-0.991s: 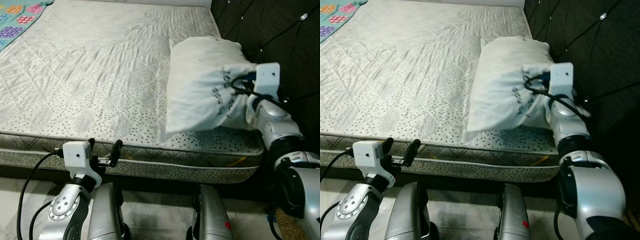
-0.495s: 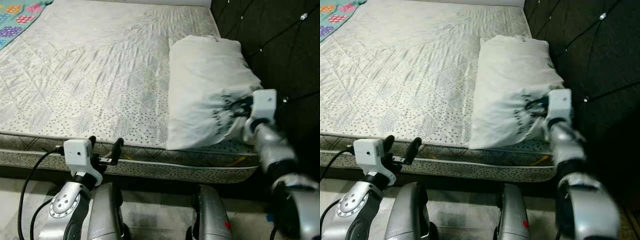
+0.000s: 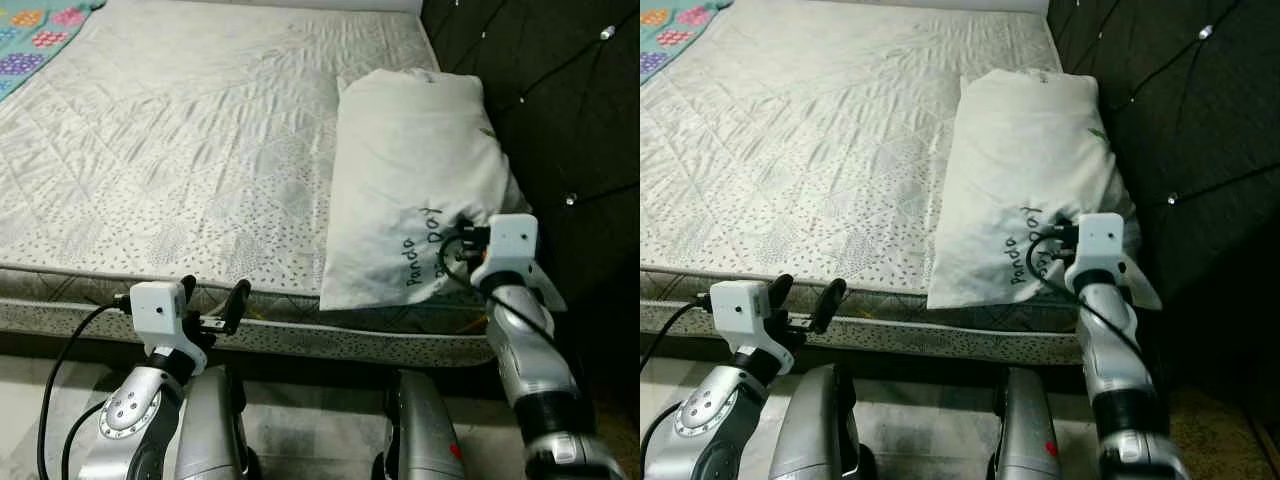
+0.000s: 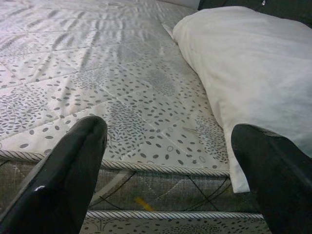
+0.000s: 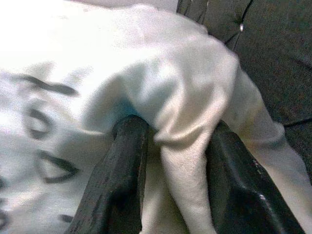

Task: Clean up the room

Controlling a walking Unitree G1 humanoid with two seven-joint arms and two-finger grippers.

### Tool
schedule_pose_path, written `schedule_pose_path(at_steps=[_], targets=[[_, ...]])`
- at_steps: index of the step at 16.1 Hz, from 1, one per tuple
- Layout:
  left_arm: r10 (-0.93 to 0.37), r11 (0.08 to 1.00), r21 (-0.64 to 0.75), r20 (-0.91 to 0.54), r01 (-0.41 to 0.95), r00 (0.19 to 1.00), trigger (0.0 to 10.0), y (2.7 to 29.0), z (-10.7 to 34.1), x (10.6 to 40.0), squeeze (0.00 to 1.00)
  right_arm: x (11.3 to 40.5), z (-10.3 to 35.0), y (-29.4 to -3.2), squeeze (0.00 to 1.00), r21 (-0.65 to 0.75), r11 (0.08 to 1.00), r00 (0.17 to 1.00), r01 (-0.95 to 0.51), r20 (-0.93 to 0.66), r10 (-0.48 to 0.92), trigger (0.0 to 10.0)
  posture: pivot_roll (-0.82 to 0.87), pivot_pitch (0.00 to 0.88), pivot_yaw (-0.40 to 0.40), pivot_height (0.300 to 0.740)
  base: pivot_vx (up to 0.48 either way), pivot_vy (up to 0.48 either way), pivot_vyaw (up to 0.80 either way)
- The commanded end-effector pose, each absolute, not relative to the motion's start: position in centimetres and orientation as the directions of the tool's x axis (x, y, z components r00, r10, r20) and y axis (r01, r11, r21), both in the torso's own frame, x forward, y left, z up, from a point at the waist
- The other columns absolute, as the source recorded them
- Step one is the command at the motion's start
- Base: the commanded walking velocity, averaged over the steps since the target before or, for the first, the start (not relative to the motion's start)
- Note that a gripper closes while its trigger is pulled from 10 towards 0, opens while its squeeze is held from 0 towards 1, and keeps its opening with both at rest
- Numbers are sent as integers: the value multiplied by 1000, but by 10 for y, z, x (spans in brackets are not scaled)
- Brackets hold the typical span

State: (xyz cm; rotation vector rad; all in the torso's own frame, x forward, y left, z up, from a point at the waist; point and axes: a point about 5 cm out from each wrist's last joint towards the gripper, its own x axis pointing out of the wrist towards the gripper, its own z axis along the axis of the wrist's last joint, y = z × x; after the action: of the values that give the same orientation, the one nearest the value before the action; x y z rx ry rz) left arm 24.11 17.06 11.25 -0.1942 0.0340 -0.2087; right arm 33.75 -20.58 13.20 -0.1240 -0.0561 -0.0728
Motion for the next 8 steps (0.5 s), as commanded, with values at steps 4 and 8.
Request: schedule_pose_path(at_steps=[4, 8], targets=[[-197, 962, -192, -8, 192, 980, 10000, 176, 114, 242, 0, 321, 137, -202, 1000, -131, 989, 996, 76, 66, -68, 10000, -8, 35, -16, 532, 0, 0, 0], [-195, 961, -202, 2, 191, 981, 10000, 176, 114, 244, 0, 305, 135, -204, 1000, -114, 988, 994, 101, 53, -95, 10000, -28, 0, -21, 532, 0, 0, 0]])
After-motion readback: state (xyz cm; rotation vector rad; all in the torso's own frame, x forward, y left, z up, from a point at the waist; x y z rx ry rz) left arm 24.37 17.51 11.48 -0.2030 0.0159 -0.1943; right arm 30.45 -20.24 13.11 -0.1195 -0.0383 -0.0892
